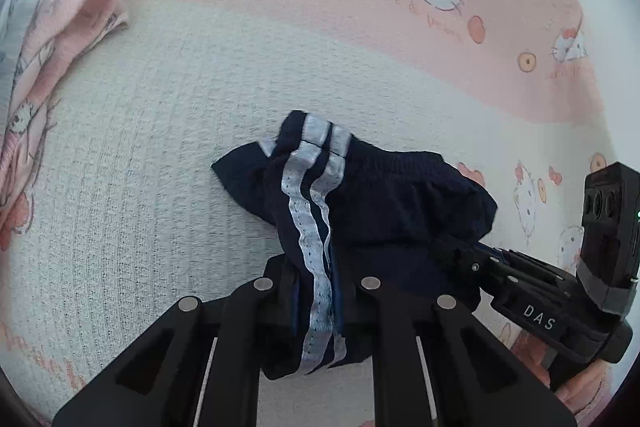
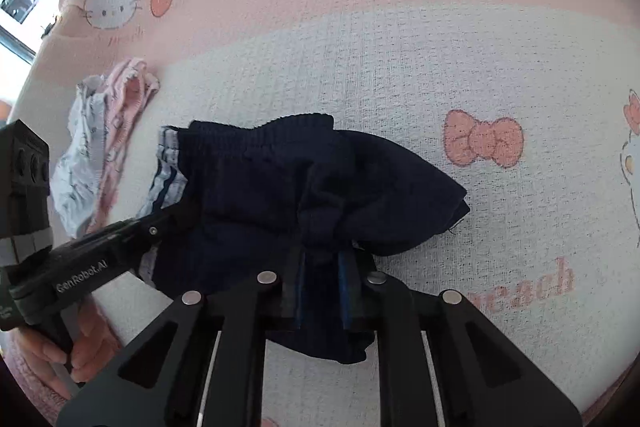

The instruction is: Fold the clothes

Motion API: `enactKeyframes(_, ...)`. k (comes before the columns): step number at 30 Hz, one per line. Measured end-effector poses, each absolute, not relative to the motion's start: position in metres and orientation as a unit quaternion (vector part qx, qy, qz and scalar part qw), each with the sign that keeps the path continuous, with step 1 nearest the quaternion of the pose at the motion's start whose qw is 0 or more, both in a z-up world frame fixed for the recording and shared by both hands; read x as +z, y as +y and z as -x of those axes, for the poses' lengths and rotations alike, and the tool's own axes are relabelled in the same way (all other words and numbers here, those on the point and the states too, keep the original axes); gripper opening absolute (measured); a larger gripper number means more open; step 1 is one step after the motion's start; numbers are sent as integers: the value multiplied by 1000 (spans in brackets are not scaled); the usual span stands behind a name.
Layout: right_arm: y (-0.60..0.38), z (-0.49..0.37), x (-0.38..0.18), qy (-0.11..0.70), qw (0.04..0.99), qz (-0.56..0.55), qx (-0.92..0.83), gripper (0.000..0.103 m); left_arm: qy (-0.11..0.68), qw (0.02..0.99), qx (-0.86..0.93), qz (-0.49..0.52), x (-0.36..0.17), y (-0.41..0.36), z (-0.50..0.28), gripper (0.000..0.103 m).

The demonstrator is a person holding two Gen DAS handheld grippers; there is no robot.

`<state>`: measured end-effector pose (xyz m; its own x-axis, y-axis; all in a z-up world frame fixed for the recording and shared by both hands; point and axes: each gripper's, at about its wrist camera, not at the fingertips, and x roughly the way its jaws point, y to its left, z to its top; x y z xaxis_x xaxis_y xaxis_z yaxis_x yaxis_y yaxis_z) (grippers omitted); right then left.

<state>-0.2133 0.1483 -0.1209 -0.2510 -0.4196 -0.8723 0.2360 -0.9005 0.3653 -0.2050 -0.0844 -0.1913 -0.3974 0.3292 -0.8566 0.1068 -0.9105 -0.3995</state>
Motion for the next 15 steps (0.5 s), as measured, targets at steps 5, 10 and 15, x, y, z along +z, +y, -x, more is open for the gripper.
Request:
enactKeyframes(5,177,215,-72,-94,222,-550,-799,12,-160,110,832,520,-147,-36,211,12)
enactKeyframes(10,233,212,-22,-132,222,-532,-806,12,-146,171,837,498,-105,25,233,12)
enactKeyframes(15,319,228,23,-128,189,-518,-824,12,-99,205,840,493,-66,92,253,12)
